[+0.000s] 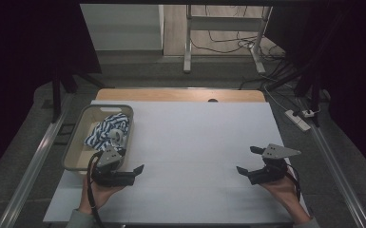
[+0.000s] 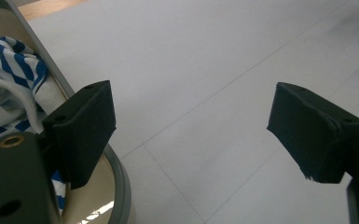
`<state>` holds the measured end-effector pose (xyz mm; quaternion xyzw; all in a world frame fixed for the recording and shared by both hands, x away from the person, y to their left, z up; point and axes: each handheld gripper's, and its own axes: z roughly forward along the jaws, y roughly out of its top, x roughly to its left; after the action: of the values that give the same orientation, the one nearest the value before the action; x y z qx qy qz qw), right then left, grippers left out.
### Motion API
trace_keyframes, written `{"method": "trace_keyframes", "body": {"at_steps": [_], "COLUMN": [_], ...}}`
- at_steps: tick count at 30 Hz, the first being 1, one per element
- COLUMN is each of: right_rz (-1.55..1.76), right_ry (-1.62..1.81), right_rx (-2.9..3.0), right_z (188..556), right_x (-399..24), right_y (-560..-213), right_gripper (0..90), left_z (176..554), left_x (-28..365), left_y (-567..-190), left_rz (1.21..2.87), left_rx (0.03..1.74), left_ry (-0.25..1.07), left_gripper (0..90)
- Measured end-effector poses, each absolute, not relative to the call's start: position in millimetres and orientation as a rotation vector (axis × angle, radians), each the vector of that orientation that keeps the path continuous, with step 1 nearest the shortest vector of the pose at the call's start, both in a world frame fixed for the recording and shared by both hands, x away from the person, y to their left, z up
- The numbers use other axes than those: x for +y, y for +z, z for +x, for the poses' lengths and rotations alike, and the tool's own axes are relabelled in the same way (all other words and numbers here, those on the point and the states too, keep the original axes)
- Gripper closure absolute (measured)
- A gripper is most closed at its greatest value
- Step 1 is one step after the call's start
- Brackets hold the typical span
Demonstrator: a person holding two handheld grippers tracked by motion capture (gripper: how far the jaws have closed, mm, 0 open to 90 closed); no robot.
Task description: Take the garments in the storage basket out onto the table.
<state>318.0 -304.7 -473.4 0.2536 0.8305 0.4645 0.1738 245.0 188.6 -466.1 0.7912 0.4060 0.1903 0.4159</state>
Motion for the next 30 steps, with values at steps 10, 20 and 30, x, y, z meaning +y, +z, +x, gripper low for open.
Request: {"method": "trace_keyframes", "body": {"at_steps": [10, 20, 30], "right_rz": [0.744, 0.727, 0.722], "right_ry": [1.345, 1.333, 1.331], "right_rx": [2.360, 2.378, 2.380], "right_z": [319.0, 317.8, 316.9], "right_x": [-307.3, -301.7, -301.6], "right_y": [-476.1, -474.0, -473.9], "right_gripper": [5.9, 5.9, 5.9], "left_z": [249.4, 250.6, 251.9], "left_x": [190.3, 196.2, 200.4], "left_y": [-465.7, -463.4, -461.2], "left_rz": [1.978, 1.953, 1.948], "left_rx": [1.015, 1.010, 1.018], "left_ry": [0.452, 0.440, 0.445], "left_gripper": [14.4, 14.6, 14.8]}}
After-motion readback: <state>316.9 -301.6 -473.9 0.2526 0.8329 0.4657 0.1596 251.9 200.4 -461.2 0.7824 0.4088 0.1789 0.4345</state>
